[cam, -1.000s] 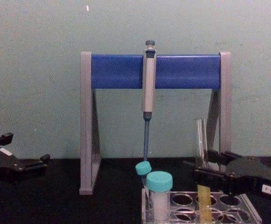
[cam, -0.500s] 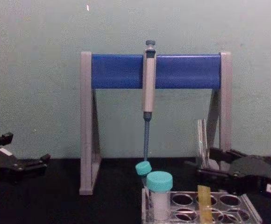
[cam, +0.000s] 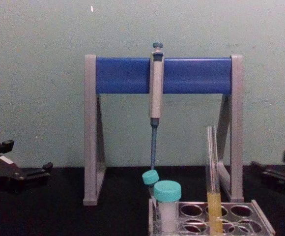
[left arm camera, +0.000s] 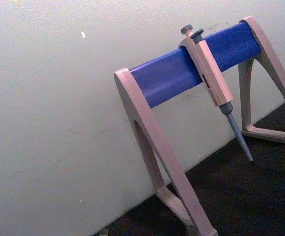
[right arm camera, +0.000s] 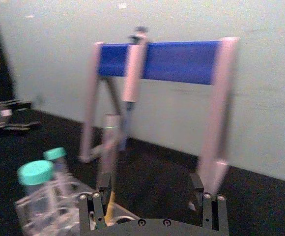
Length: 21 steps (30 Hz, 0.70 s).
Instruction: Pick up the test tube from the test tube rack, shake it, then place it back into the test tube rack.
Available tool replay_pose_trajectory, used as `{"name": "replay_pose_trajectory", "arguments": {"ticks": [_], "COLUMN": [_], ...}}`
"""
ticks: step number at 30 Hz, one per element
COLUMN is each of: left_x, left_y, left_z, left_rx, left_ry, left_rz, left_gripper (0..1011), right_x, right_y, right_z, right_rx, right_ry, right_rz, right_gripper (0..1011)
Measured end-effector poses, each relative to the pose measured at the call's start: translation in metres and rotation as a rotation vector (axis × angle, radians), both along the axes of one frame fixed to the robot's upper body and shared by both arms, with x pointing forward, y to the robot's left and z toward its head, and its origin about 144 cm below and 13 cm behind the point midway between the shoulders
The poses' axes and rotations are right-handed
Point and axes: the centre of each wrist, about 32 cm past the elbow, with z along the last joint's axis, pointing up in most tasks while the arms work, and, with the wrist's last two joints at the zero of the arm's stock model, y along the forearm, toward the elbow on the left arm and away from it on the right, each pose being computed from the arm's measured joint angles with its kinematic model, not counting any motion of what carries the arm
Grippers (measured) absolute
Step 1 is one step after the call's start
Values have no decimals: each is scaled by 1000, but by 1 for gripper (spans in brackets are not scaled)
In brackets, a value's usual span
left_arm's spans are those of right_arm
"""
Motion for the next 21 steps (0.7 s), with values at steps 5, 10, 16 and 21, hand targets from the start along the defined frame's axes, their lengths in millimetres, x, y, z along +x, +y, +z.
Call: {"name": "replay_pose_trajectory", "arguments": {"ticks": [5,10,16,21], "left_x": [0,0,0,0], "left_y": [0,0,0,0], "left_z": [0,0,0,0], "left_rx": [0,0,0,0], "left_ry": [0,0,0,0], "left_rz": [0,0,0,0], "left_gripper": [1010,1010,1009,1010], "right_x": [-11,-13,-12,-10], "right_y": [2,7,13,16], "right_z": [-9,-21,-38,-48], "right_rx": [-11,-32,-34,-32], "right_ry": [-30,-23,21,65], "right_rz": [-156,-258,-310,-320], "right_gripper": [1000,1000,1000,1000]}}
